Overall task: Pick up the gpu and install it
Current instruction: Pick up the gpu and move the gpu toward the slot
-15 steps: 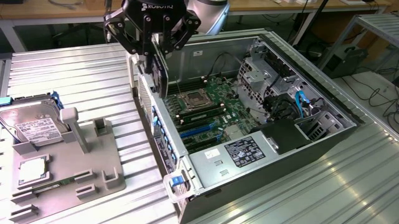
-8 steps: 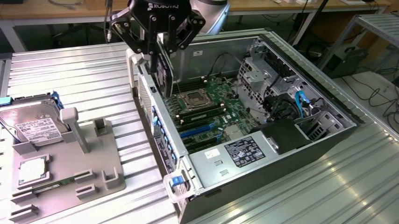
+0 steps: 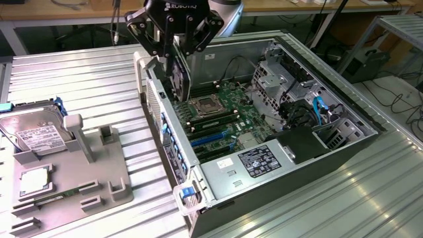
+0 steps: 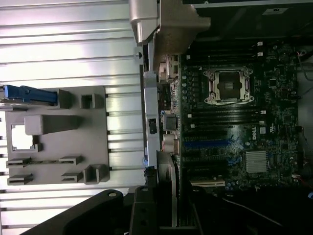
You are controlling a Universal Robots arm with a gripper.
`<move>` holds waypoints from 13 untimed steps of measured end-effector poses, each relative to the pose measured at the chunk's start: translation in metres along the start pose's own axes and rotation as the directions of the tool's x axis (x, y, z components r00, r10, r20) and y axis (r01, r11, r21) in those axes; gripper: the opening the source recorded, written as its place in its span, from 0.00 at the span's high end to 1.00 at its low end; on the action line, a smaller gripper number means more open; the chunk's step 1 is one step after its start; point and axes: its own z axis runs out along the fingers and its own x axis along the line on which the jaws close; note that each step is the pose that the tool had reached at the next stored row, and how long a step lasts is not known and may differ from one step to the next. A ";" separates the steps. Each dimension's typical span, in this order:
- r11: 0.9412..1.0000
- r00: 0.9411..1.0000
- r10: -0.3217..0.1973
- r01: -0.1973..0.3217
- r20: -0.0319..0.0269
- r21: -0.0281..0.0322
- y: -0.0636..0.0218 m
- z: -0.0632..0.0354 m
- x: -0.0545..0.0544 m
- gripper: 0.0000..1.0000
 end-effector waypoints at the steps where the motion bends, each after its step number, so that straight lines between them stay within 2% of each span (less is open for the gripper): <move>1: 1.000 1.000 0.000 0.000 0.000 0.000 0.0004 0.0000 -0.008 0.72; 3: 1.000 1.000 0.000 0.000 0.000 0.000 0.0013 0.0000 -0.025 0.72; 8: 1.000 1.000 -0.025 0.025 -0.001 0.000 0.0048 0.0000 -0.092 0.72; 9: 1.000 1.000 -0.025 0.025 -0.001 0.000 0.0052 0.0000 -0.101 0.72; 11: 1.000 1.000 -0.025 0.025 -0.001 0.000 0.0056 0.0000 -0.109 0.72; 13: 1.000 1.000 -0.025 0.025 -0.001 0.000 0.0057 0.0001 -0.111 0.72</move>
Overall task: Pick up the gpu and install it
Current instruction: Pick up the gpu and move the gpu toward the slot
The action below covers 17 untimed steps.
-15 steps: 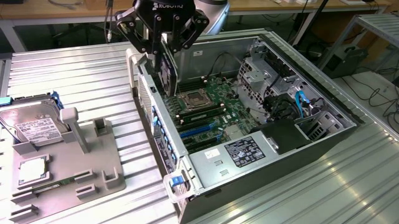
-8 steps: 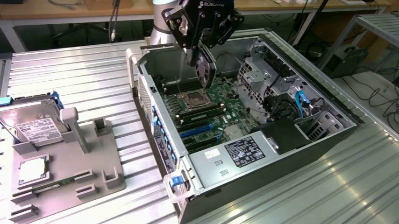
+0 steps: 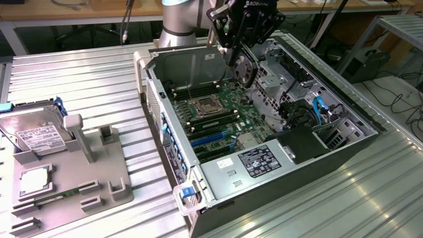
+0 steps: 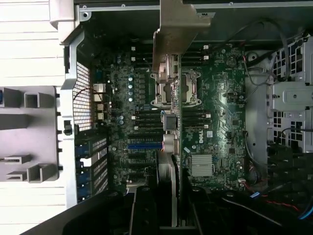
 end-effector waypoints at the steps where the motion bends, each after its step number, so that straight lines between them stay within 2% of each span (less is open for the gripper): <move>1: 1.000 1.000 0.000 0.000 0.000 0.000 0.0000 0.0000 0.000 0.72; 17: 1.000 1.000 -0.012 0.012 -0.001 0.000 0.0001 0.0000 0.000 0.72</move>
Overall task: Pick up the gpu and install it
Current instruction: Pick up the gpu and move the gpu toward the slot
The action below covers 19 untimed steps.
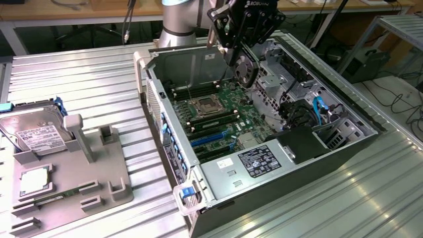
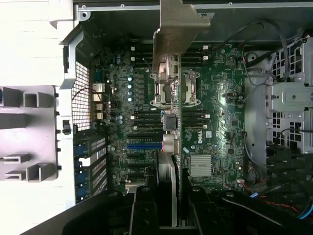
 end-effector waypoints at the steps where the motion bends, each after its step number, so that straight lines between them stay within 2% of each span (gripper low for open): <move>1: 1.000 1.000 -0.006 0.006 0.000 0.000 0.0000 0.0000 0.000 0.72; 8: 0.997 0.997 -0.072 0.072 -0.004 0.000 0.0000 0.0000 0.000 0.72; 19: 0.989 0.989 -0.148 0.148 -0.007 0.000 -0.0001 0.0000 0.000 0.72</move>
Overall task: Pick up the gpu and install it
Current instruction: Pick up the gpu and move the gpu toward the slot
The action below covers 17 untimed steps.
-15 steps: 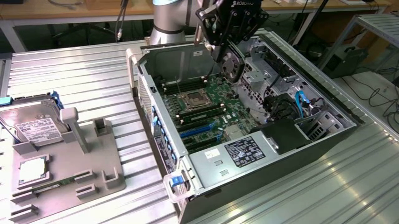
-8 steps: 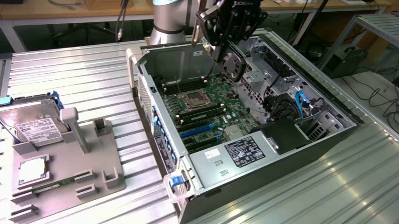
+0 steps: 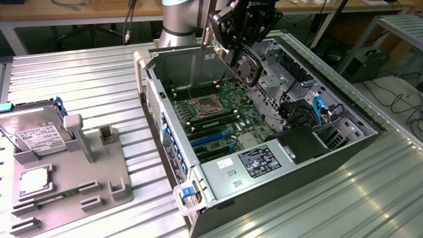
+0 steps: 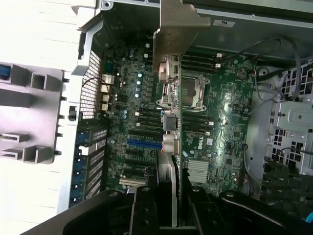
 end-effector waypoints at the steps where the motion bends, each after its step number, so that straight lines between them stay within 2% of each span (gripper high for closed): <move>1: 1.000 1.000 -0.006 0.006 0.000 0.000 0.0000 0.0000 0.000 0.72; 9: 0.997 0.997 -0.075 0.075 -0.004 0.000 -0.0001 0.0000 0.000 0.72; 17: 0.991 0.991 -0.135 0.135 -0.007 0.000 -0.0001 0.0000 0.000 0.72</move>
